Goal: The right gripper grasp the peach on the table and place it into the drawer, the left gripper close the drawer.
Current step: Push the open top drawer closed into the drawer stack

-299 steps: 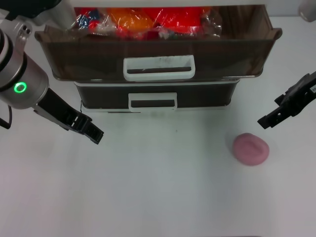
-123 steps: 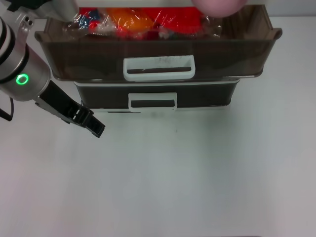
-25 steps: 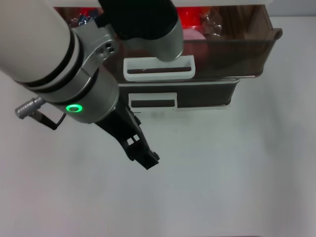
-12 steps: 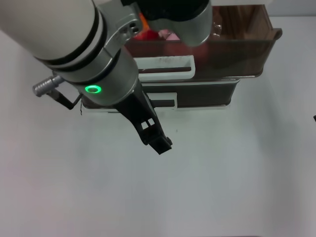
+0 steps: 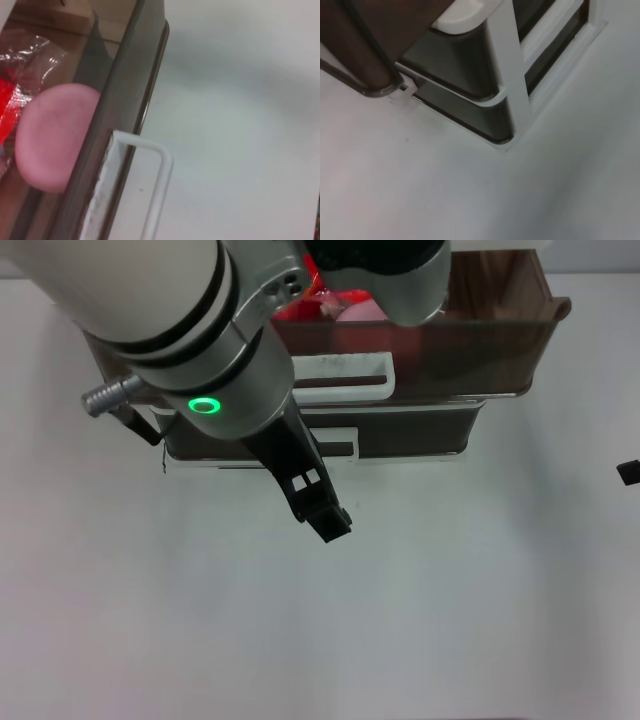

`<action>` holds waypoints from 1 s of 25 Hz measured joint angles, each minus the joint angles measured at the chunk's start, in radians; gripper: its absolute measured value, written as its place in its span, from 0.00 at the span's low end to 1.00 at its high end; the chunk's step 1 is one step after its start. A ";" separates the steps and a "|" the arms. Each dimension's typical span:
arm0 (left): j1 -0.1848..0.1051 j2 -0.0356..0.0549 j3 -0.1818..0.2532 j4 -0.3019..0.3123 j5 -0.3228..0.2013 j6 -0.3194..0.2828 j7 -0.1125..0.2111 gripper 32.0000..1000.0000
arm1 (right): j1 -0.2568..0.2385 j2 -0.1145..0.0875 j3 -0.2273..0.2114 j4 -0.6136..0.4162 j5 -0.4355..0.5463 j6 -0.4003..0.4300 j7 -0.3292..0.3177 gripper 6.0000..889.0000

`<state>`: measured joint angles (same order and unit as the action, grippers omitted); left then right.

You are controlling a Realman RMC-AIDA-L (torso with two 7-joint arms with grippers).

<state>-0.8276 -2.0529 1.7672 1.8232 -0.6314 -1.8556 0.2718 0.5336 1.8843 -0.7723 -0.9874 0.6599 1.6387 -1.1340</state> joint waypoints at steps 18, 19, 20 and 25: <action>-0.038 -0.0010 -0.011 -0.054 0.053 0.041 0.058 0.81 | 0.021 0.016 0.004 -0.001 0.000 0.000 -0.001 0.99; -0.039 -0.0007 -0.012 -0.055 0.053 0.045 0.060 0.81 | 0.022 0.017 0.003 -0.001 0.000 0.000 -0.001 0.99; -0.040 -0.0006 -0.014 -0.059 0.054 0.049 0.064 0.81 | 0.022 0.018 0.003 -0.001 0.000 0.000 -0.001 0.99; -0.052 -0.0003 -0.032 -0.091 0.055 0.066 0.077 0.81 | 0.022 0.020 0.003 -0.001 0.000 0.000 -0.001 0.99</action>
<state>-0.8799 -2.0533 1.7354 1.7324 -0.5767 -1.7898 0.3489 0.5557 1.9041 -0.7690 -0.9879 0.6595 1.6383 -1.1352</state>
